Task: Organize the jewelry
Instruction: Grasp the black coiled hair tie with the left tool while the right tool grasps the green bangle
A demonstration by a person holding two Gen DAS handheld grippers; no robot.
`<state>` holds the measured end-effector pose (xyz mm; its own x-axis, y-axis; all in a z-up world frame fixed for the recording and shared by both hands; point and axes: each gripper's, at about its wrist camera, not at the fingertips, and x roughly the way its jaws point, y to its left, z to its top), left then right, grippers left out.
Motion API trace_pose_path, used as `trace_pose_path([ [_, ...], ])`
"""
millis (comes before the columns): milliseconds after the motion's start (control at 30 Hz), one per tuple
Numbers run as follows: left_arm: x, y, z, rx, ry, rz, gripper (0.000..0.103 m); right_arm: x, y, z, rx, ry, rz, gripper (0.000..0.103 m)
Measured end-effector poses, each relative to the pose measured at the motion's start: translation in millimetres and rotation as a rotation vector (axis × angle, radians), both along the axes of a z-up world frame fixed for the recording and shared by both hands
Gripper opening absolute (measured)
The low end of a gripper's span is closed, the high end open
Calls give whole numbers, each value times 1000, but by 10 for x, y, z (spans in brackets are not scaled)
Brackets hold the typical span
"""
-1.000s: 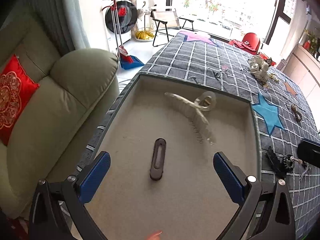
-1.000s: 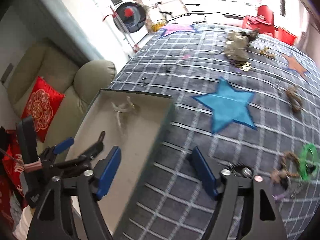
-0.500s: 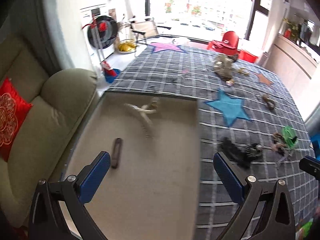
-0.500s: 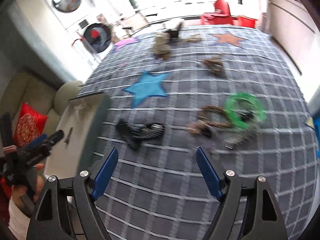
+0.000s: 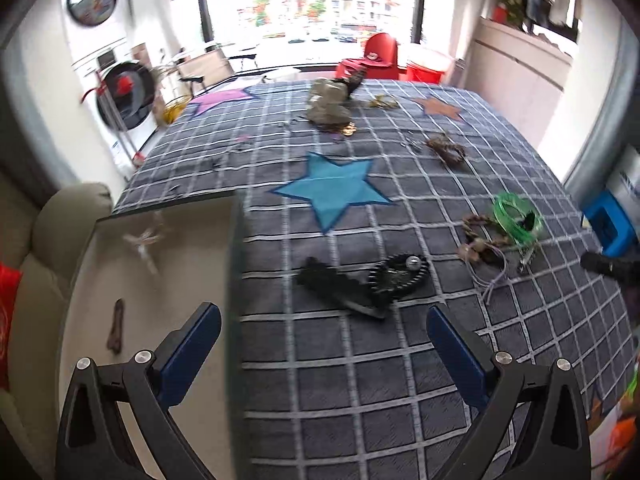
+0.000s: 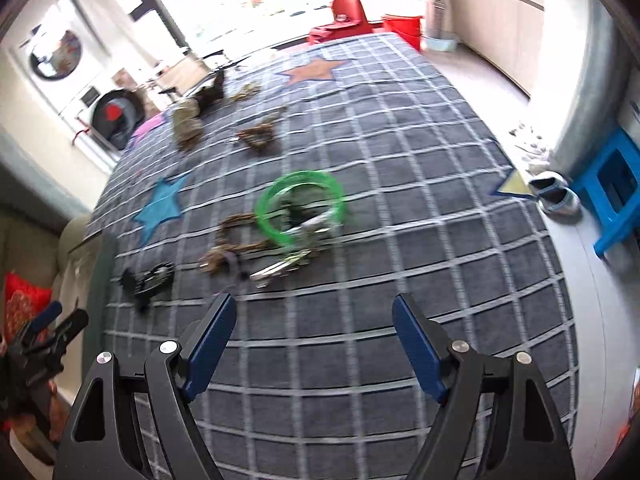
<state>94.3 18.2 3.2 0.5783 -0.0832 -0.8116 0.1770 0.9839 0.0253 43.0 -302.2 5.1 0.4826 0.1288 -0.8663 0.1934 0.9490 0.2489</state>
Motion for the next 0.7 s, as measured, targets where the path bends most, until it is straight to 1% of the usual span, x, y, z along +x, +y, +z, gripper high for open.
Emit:
trace_pose_path([
  [200,57,-193,-152,36,13,-45,102,133,-218,-129,11,18,-42,83],
  [233,74,-210,-180,41,16,-50,93,167,-239,-143,10,20,-46,83],
  [267,88,-221,-198,48,22,-53,91,201,-255,-152,9,20,-49,83],
  [367,143,-256,-275,66,40,-59,91,325,-302,-182,5,21,-57,83],
  [400,153,-269,-290,69,41,-62,88,367,-315,-193,6,22,-59,83],
  [433,160,-288,-307,74,42,-72,81,412,-327,-208,8,24,-60,83],
  [533,189,-367,-349,97,44,-101,80,539,-338,-251,0,31,-56,82],
  [567,195,-394,-352,103,40,-111,78,579,-334,-262,-3,31,-50,82],
  [600,196,-434,-357,111,35,-126,71,620,-326,-273,-7,31,-42,80],
  [633,207,-460,-368,118,38,-137,68,659,-315,-286,-14,33,-36,77],
  [700,224,-503,-381,122,41,-154,68,735,-296,-323,-21,41,-23,74],
])
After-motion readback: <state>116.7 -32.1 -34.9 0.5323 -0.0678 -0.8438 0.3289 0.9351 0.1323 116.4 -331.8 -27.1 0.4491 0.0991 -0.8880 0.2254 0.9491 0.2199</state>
